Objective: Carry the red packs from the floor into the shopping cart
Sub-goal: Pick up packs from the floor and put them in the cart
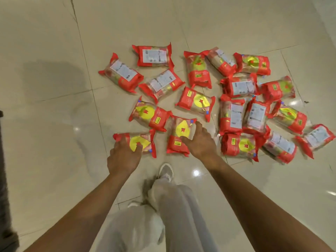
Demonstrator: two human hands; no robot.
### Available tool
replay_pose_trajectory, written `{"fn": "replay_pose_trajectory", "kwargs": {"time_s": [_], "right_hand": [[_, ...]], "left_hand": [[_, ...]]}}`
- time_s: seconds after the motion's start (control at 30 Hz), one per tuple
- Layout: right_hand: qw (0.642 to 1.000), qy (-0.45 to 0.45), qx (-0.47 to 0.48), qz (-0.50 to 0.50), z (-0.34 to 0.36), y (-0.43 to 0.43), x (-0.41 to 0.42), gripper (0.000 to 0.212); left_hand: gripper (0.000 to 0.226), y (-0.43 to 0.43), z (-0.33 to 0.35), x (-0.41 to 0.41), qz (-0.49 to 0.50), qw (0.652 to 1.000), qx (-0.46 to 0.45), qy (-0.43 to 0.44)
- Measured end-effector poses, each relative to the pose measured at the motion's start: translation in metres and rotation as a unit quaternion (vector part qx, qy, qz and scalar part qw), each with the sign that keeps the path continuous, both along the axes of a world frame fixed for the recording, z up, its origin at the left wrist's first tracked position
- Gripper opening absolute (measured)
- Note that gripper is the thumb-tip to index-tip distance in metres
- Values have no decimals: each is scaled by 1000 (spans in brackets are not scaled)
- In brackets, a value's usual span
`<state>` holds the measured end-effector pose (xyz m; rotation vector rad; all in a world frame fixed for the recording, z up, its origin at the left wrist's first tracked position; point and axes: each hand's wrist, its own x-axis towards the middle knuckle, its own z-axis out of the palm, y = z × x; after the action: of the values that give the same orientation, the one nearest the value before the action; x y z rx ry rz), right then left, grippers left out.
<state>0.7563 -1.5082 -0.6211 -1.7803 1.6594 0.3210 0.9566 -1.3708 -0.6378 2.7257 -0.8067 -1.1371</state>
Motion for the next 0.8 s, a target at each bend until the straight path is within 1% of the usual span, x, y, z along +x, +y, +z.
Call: {"fn": "replay_pose_trajectory", "kwargs": {"time_s": [0.07, 0.13, 0.23, 0.3, 0.37, 0.4, 0.43, 0.47, 0.5, 0.53, 0.57, 0.6, 0.63, 0.67, 0.7, 0.73, 0.77, 0.8], "right_hand": [[1000, 2, 19, -14, -71, -6, -2, 90], [997, -17, 54, -56, -146, -10, -6, 93], [989, -52, 83, -109, -247, -18, -8, 100], [985, -61, 99, -131, -301, -22, -6, 94], [980, -76, 98, -155, -354, -28, -7, 89], [978, -80, 85, -171, -376, -30, -7, 95], [977, -79, 64, -188, -400, -33, -9, 102], [976, -60, 45, -204, -422, -36, -12, 106], [972, -46, 32, -227, -443, -39, -19, 107], [965, -48, 28, -258, -458, -41, -23, 107], [955, -65, 31, -288, -478, -45, -32, 108], [945, -89, 35, -314, -484, -48, -35, 107], [933, -120, 43, -337, -492, -52, -40, 106], [923, -136, 55, -356, -496, -54, -43, 99], [914, -159, 67, -368, -496, -56, -44, 85], [910, -158, 83, -374, -492, -56, -43, 67], [908, -151, 92, -380, -489, -56, -43, 55], [910, -137, 91, -381, -481, -53, -39, 57]], "left_hand": [[75, -2, -73, 1, 49, 998, 13, 30], [81, -2, -145, 3, 114, 991, 19, 64], [88, -3, -248, 4, 186, 978, 19, 96], [89, -5, -306, 5, 246, 962, 27, 118], [90, -7, -355, 9, 336, 929, 23, 151], [97, -5, -383, 13, 387, 906, 17, 172], [112, 2, -417, 20, 439, 879, 9, 185], [131, 15, -463, 28, 486, 855, -6, 183], [146, 27, -506, 35, 539, 819, -19, 193], [149, 31, -523, 38, 587, 780, -44, 214], [140, 33, -533, 40, 624, 739, -89, 236], [123, 30, -529, 39, 642, 716, -126, 244], [108, 20, -506, 35, 646, 706, -160, 242], [103, 11, -488, 30, 649, 702, -177, 233], [105, 5, -481, 27, 656, 698, -185, 220], [106, 0, -474, 24, 661, 697, -188, 206], [104, -3, -468, 23, 660, 701, -188, 195], [102, -4, -462, 23, 655, 709, -183, 184]]}}
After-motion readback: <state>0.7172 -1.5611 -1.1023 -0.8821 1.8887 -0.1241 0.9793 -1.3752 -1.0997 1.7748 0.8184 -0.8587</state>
